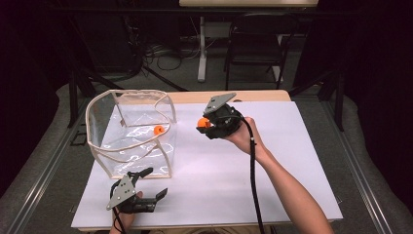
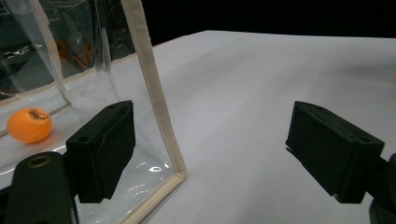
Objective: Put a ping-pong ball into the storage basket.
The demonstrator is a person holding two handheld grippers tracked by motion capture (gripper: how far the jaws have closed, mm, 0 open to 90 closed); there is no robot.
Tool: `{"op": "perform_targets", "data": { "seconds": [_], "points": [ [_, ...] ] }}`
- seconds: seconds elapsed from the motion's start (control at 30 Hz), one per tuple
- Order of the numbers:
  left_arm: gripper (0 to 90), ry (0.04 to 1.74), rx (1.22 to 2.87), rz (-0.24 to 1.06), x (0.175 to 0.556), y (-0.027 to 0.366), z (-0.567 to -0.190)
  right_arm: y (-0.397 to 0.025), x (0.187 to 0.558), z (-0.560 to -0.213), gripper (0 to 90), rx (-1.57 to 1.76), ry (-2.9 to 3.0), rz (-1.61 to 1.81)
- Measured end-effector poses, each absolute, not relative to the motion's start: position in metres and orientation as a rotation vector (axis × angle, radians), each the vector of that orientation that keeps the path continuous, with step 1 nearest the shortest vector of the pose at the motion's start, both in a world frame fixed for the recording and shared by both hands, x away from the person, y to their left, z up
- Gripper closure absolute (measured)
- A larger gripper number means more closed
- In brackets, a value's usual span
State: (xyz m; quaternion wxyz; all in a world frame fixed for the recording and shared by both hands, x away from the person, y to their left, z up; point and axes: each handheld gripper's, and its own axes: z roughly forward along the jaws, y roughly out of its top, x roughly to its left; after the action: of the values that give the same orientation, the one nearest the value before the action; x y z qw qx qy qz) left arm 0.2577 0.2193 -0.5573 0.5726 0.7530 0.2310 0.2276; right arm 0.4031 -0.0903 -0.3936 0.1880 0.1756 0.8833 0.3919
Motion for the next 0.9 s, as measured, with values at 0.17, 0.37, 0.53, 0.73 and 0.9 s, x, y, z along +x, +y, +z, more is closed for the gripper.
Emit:
{"op": "perform_targets", "data": {
  "seconds": [0.17, 0.37, 0.53, 0.73, 0.9],
  "points": [
    [15.7, 0.540, 1.766, 0.534, 0.258, 0.218, -0.558, -0.087, 0.407, -0.390, 51.0, 0.483, 2.487, 1.110],
    [15.7, 0.537, 1.772, 0.533, 0.258, 0.218, -0.558, -0.081, 0.411, -0.385, 50.9, 0.474, 2.493, 1.097],
    [15.7, 0.535, 1.772, 0.531, 0.258, 0.219, -0.557, -0.077, 0.412, -0.382, 51.0, 0.464, 2.500, 1.088],
    [15.7, 0.536, 1.772, 0.534, 0.258, 0.219, -0.557, -0.073, 0.414, -0.382, 50.9, 0.458, 2.510, 1.079],
    [15.7, 0.536, 1.772, 0.533, 0.258, 0.219, -0.557, -0.071, 0.415, -0.381, 50.9, 0.452, 2.511, 1.072]
  ]
}}
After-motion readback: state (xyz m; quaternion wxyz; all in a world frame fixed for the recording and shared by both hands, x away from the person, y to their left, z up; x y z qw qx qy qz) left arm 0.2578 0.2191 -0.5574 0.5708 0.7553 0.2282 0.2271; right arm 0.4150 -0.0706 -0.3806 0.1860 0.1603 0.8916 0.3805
